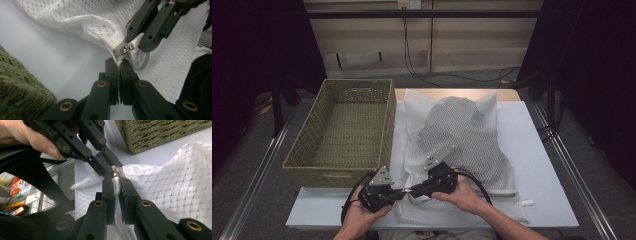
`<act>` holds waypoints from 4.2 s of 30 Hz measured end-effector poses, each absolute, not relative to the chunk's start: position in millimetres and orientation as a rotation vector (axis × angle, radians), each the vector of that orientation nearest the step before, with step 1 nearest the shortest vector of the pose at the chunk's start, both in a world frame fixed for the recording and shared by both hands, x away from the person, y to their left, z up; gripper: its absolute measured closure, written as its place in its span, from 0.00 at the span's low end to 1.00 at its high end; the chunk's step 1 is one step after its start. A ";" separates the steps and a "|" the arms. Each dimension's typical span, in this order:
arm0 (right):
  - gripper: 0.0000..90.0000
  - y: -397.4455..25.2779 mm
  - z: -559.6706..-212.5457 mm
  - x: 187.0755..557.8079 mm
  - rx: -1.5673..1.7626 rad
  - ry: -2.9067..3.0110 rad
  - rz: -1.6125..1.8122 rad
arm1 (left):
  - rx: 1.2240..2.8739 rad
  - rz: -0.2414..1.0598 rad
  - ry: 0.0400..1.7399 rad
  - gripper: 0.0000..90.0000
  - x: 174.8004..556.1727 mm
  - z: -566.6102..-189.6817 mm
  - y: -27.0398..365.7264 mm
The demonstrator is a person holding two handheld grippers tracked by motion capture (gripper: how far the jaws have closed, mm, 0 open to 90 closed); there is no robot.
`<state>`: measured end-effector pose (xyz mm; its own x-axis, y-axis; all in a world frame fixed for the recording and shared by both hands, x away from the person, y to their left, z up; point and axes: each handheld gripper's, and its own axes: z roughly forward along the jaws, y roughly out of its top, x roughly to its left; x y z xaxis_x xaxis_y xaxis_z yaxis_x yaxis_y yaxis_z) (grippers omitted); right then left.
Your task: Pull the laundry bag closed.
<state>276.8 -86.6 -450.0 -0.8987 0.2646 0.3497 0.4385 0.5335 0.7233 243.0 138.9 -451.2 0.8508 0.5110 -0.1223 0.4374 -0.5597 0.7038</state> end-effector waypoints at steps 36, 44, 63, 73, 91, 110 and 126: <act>0.97 -89.8 -445.0 279.1 -0.571 -2.561 -1.339 | 2.191 0.046 0.663 0.87 252.9 -451.8 134.5; 0.97 -93.1 -441.4 279.7 -0.620 -2.548 -1.364 | 2.164 0.071 0.657 0.98 250.6 -444.4 138.9; 0.97 -100.8 -435.4 276.0 -0.693 -2.591 -1.359 | 2.121 0.091 0.657 0.98 244.5 -440.7 140.2; 0.97 -101.5 -436.6 275.1 -0.724 -2.605 -1.363 | 2.101 0.067 0.663 0.98 246.1 -442.7 141.6; 0.97 -111.7 -434.1 266.7 -0.749 -2.639 -1.355 | 2.107 0.068 0.647 0.98 243.4 -439.8 139.6; 0.97 -112.9 -442.4 268.8 -0.802 -2.620 -1.347 | 2.109 0.056 0.658 0.98 243.4 -441.8 143.2; 0.97 -116.1 -442.3 266.7 -0.814 -2.646 -1.342 | 2.103 0.072 0.665 0.98 240.9 -439.9 147.3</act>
